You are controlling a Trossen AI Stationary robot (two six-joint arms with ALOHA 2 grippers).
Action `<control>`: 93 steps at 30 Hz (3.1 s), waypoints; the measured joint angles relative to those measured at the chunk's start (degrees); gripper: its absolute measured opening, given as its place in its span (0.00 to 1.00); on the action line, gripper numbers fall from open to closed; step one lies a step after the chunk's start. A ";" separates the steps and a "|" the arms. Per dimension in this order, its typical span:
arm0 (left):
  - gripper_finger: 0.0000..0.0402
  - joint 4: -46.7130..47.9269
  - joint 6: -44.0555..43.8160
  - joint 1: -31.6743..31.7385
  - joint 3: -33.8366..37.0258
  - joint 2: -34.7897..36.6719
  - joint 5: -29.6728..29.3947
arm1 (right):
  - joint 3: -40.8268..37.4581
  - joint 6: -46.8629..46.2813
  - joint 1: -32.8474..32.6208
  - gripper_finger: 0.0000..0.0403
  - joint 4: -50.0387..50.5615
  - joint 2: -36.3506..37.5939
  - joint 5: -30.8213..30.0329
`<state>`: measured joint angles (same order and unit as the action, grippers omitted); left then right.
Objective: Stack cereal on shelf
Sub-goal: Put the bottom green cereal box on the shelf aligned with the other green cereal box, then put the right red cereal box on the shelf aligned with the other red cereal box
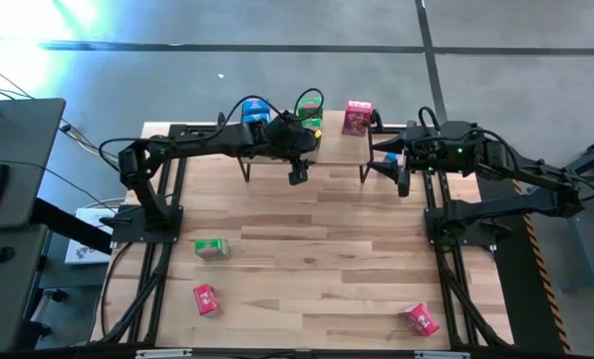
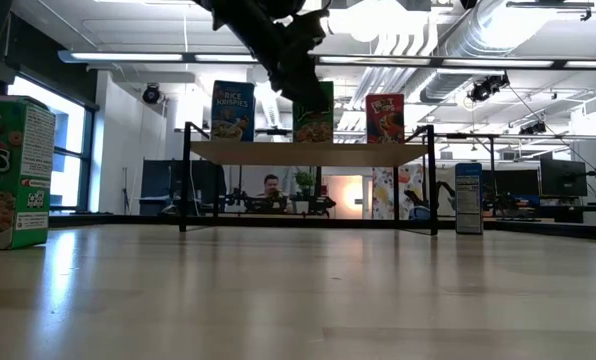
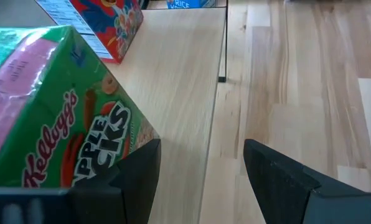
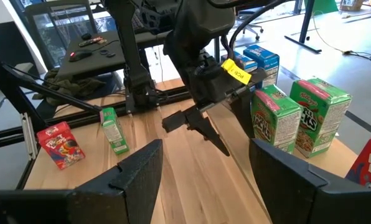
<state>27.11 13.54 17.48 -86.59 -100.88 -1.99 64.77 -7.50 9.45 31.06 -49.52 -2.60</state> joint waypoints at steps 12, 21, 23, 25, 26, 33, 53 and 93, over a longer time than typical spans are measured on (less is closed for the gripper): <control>0.55 0.21 -0.59 -1.77 0.00 3.74 0.03 | 0.00 0.01 0.00 0.58 -0.01 0.00 0.00; 0.55 1.86 -0.55 -2.58 0.00 8.87 0.03 | 0.00 0.00 -0.01 0.58 0.00 0.00 0.00; 0.55 1.95 -0.44 -2.65 0.00 10.14 0.03 | 0.00 -0.01 -0.02 0.58 0.01 0.00 -0.02; 0.55 2.05 -0.48 -2.97 0.00 11.28 0.02 | 0.00 -0.01 -0.02 0.58 0.00 0.00 -0.01; 0.55 2.10 -0.48 -3.04 0.00 11.80 0.03 | 0.00 -0.01 0.00 0.58 0.01 0.00 -0.02; 0.55 2.16 -4.99 -4.32 0.00 15.99 0.07 | 0.00 0.01 0.00 0.58 0.01 0.00 0.00; 0.55 2.84 -20.18 -11.45 0.00 22.86 0.05 | 0.00 -18.83 -0.02 0.58 -0.03 0.00 -0.03; 0.55 12.49 -21.35 -9.73 -0.02 24.67 -0.21 | 15.61 -41.72 -22.60 0.58 8.37 -5.22 -5.83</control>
<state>39.60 -7.81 7.75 -86.61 -76.21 -2.20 80.38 -49.22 -13.15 39.43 -54.73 -8.43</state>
